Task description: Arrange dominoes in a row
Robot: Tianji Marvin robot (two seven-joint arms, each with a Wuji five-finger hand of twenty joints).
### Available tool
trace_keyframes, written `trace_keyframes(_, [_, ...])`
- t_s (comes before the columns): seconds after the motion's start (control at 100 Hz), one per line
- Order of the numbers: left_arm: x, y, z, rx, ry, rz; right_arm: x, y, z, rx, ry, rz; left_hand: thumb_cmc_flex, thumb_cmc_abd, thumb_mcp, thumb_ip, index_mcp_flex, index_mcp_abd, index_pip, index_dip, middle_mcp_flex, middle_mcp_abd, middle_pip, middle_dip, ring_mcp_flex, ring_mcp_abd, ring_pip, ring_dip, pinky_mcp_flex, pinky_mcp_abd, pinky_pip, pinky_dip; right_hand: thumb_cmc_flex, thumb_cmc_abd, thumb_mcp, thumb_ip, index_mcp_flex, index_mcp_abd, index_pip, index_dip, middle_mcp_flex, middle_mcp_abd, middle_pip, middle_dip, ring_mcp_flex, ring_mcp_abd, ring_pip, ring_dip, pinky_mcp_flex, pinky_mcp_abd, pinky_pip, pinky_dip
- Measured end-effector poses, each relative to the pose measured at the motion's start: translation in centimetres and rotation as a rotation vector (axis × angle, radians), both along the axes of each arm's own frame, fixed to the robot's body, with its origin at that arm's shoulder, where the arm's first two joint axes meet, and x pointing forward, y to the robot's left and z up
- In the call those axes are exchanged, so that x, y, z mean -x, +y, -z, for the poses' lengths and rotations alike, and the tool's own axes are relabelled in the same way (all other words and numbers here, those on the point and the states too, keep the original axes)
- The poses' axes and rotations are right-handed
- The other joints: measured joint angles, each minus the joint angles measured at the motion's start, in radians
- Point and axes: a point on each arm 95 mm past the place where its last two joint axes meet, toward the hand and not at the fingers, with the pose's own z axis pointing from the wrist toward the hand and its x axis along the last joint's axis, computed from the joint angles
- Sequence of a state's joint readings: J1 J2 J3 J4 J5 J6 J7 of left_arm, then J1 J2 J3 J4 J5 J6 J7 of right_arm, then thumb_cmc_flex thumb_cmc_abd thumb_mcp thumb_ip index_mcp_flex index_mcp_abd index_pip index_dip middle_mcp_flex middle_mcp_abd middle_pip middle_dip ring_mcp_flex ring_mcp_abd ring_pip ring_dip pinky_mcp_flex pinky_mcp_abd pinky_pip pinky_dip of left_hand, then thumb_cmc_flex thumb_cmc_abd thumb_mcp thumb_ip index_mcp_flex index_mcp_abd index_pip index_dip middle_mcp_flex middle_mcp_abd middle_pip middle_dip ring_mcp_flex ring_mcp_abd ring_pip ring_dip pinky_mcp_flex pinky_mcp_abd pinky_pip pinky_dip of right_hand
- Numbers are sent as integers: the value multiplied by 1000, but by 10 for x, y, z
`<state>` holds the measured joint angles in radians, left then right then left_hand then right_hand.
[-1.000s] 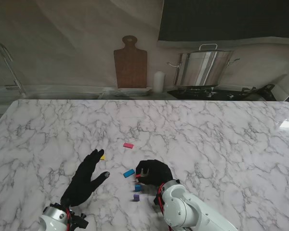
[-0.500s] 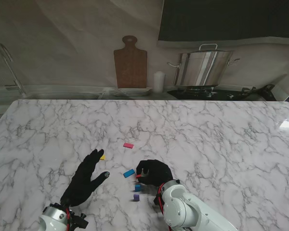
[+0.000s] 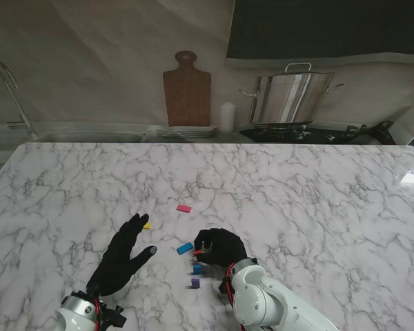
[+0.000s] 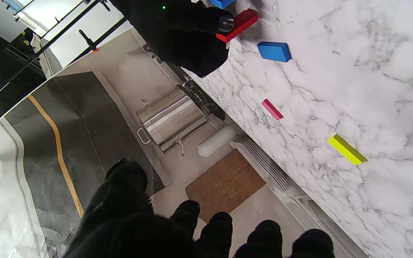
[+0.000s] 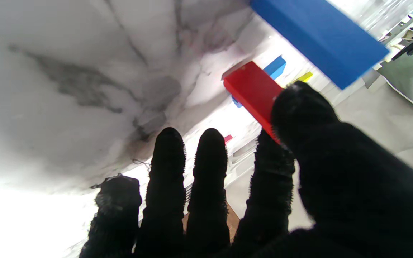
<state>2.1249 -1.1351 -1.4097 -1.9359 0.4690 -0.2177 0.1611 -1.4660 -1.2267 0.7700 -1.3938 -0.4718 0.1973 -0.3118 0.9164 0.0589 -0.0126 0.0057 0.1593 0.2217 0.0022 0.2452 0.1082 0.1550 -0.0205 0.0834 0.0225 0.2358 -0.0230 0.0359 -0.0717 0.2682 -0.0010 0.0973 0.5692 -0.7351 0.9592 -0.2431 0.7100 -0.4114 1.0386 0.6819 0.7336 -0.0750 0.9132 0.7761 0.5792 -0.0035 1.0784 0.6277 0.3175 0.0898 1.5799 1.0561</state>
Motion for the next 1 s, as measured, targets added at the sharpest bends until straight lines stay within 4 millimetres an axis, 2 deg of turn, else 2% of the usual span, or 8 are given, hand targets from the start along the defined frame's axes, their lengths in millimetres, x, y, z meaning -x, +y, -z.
trace_keyframes(0.69, [0,0,0,0,0,0,1,2,0,15,11,5,0,0,0,0,0,0,0,0,0,0,0,0,0,0,0,0,0,0,0,0,-12,8,-1,0,-4,14,0,-2,-6,0,0,0,-11,-15,12,12,1,0,0,4])
trace_keyframes(0.97, [0,0,0,0,0,0,2,2,0,18,16,-1,0,0,0,0,0,0,0,0,0,0,0,0,0,0,0,0,0,0,0,0,-12,13,-1,0,-47,38,2,-12,-26,0,7,0,-33,-15,23,12,-2,-2,0,8])
trace_keyframes(1.0, [0,0,0,0,0,0,2,2,0,18,16,-1,0,0,0,0,0,0,0,0,0,0,0,0,0,0,0,0,0,0,0,0,-32,13,3,0,-60,39,1,-13,-26,0,7,0,-34,-15,23,12,-3,-2,0,11])
